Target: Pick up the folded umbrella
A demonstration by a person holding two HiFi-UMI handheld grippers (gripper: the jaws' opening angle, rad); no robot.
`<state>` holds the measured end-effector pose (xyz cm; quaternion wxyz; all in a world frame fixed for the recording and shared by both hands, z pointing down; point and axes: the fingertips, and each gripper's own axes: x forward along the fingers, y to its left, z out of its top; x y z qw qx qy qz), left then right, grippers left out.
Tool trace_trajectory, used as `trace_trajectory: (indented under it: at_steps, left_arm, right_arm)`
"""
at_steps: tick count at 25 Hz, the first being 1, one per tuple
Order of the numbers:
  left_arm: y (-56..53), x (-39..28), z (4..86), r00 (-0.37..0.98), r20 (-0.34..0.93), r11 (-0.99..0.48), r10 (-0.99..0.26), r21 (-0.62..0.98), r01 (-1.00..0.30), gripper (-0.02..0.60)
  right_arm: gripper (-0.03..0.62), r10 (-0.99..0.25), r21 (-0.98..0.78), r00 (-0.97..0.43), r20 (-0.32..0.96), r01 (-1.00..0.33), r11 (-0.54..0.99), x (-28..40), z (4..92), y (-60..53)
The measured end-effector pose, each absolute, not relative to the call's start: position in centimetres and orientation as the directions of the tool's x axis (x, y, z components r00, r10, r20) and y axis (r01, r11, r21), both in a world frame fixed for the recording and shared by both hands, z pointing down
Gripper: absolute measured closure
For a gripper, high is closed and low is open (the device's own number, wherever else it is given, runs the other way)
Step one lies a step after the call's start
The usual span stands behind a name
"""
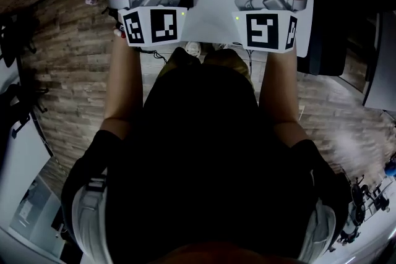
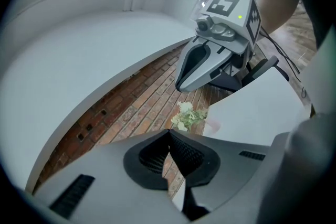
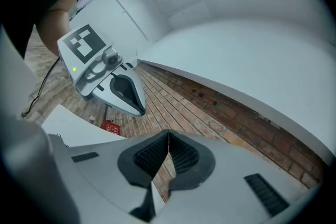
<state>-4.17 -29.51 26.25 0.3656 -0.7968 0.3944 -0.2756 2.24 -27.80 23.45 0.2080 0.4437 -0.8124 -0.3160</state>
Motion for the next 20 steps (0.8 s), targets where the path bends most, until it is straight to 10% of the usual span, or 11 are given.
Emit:
trace_trajectory:
  at_steps: [20]
  left_arm:
    - [-30.4,-6.4,36.7,0.312,0.456,-0.548,-0.833,-0.612,-0.570,0.569]
  right_arm:
    - [0.565,-0.815,0.664,-0.568,0.114,-0.567,0.488,2.7,27.0,-28.0]
